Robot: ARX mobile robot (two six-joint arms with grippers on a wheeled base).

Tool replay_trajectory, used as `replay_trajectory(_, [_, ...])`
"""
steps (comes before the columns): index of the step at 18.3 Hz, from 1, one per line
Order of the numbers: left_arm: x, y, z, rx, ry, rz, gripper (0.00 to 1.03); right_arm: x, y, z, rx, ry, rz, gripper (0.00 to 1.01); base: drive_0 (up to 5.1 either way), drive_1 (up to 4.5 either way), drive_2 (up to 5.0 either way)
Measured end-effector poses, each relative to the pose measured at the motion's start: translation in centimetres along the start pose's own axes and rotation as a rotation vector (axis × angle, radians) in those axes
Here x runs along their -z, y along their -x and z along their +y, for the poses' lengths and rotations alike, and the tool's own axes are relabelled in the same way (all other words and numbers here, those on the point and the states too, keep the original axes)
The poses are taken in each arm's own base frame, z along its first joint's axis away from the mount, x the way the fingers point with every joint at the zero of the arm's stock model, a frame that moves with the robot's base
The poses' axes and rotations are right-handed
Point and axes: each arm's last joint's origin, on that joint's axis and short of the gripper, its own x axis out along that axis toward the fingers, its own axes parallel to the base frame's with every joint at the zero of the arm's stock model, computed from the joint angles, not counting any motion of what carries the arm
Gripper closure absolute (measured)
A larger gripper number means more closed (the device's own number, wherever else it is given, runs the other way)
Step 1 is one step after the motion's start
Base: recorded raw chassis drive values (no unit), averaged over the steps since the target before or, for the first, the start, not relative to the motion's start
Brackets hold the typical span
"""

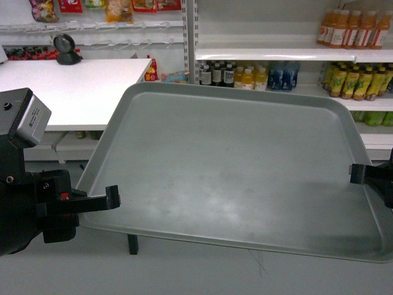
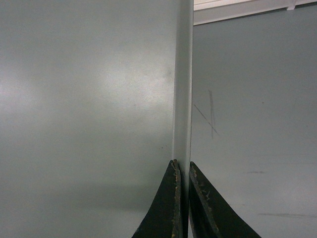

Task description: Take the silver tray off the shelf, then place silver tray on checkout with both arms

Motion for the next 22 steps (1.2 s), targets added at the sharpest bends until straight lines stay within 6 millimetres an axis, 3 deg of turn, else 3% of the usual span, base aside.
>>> replay_trajectory(22, [0.01, 0.00, 0.00, 0.000, 0.000, 0.001, 1.00, 0.00, 0.00, 0.00, 0.000, 0.000, 0.000, 0.98, -5.0, 2.49, 2.5])
